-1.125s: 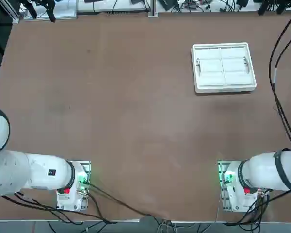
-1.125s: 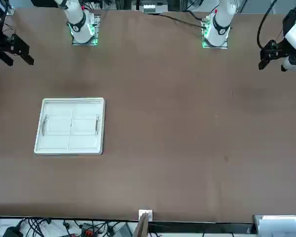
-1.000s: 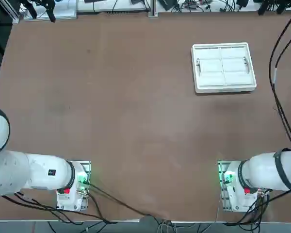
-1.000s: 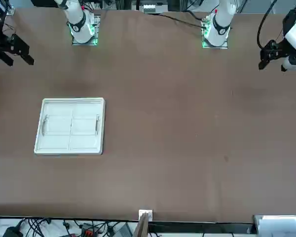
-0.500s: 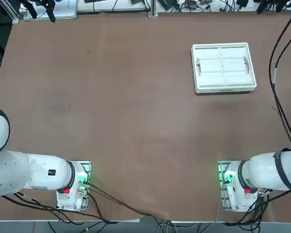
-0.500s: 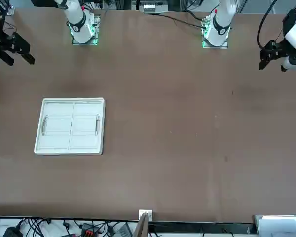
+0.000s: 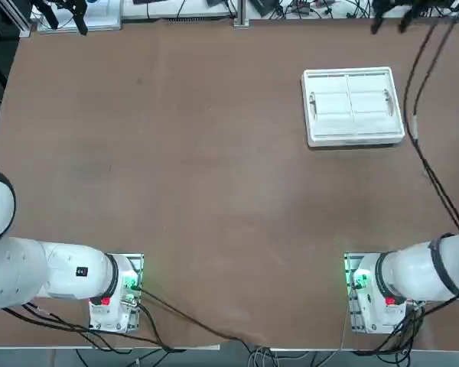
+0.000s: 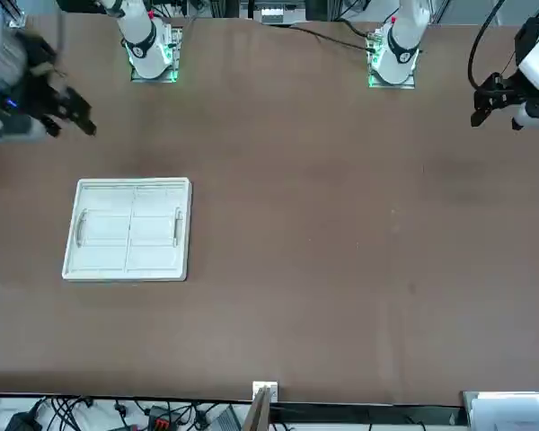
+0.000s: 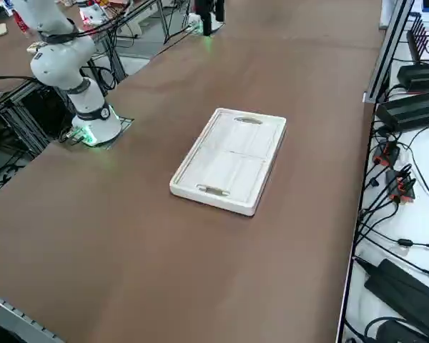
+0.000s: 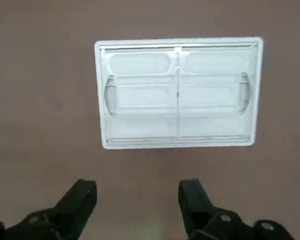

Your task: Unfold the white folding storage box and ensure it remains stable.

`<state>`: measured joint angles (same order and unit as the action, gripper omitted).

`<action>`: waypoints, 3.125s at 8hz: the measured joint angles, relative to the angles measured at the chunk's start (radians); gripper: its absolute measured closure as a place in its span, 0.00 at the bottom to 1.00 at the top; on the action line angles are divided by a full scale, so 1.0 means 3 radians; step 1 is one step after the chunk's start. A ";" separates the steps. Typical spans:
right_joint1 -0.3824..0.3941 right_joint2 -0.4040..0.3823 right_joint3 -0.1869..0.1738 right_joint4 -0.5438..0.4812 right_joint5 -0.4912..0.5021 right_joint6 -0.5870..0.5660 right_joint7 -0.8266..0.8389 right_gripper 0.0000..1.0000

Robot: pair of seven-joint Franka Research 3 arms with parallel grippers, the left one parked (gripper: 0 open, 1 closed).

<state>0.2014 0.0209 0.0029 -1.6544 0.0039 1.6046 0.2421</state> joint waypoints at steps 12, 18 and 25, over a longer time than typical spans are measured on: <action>0.1117 0.2249 -0.0008 0.0506 -0.1042 0.0781 0.1868 0.06; 0.1125 0.2490 -0.0018 0.0594 -0.1425 0.0770 0.1797 0.13; 0.1126 0.2557 -0.0020 0.0594 -0.1528 0.0747 0.1772 0.33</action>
<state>0.5392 0.7879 -0.0030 -1.4762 -0.4546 1.8285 0.7737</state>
